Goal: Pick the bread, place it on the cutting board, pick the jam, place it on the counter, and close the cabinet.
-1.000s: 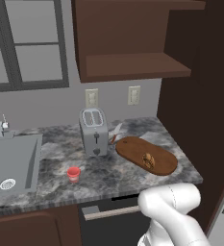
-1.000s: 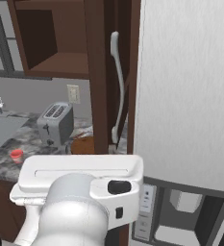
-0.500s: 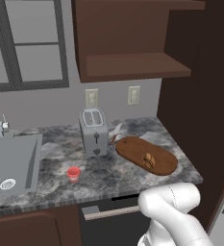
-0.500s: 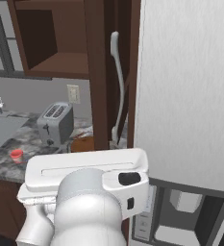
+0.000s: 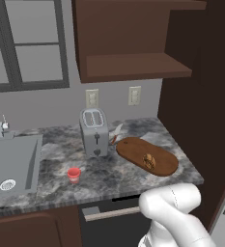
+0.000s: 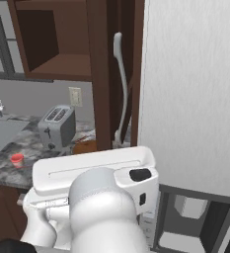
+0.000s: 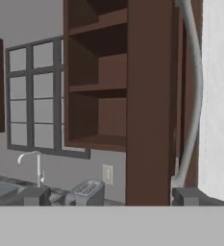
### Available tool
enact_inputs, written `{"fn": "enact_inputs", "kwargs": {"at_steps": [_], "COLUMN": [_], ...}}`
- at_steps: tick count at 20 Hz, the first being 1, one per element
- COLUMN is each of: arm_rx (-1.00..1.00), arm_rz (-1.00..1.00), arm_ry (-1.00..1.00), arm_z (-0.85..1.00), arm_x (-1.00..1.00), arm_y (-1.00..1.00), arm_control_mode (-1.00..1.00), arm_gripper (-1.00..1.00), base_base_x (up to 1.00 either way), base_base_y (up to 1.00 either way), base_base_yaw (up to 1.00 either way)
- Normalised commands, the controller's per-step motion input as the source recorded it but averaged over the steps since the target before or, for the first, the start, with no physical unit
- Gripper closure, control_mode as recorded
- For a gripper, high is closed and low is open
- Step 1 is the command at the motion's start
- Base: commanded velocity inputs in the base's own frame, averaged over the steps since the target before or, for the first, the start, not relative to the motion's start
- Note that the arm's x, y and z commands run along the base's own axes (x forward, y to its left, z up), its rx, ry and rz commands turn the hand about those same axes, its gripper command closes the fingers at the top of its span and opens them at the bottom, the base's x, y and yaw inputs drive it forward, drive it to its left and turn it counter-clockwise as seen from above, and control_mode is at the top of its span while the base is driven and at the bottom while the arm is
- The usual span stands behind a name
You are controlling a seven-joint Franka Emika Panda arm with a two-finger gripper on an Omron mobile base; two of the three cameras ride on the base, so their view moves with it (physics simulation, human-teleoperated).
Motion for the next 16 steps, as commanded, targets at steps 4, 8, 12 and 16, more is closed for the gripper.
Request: {"fn": "enact_inputs", "kwargs": {"at_steps": [4,8,12,16], "arm_rx": [0.0,0.0,0.0,0.0], "arm_rz": [0.09,0.1,0.1,0.09], "arm_ry": [0.0,0.0,0.0,-0.01], "arm_z": [0.0,0.0,0.0,0.0], "arm_x": [0.02,0.01,0.0,0.0], "arm_y": [0.0,0.02,0.01,0.05], "arm_control_mode": [-1.0,-1.0,-1.0,-1.0], "arm_gripper": [-1.0,-1.0,-1.0,-1.0], "base_base_x": [0.0,0.0,0.0,0.0], "base_base_y": [0.0,0.0,0.0,0.0], "base_base_yaw": [0.0,0.0,0.0,0.0]}}
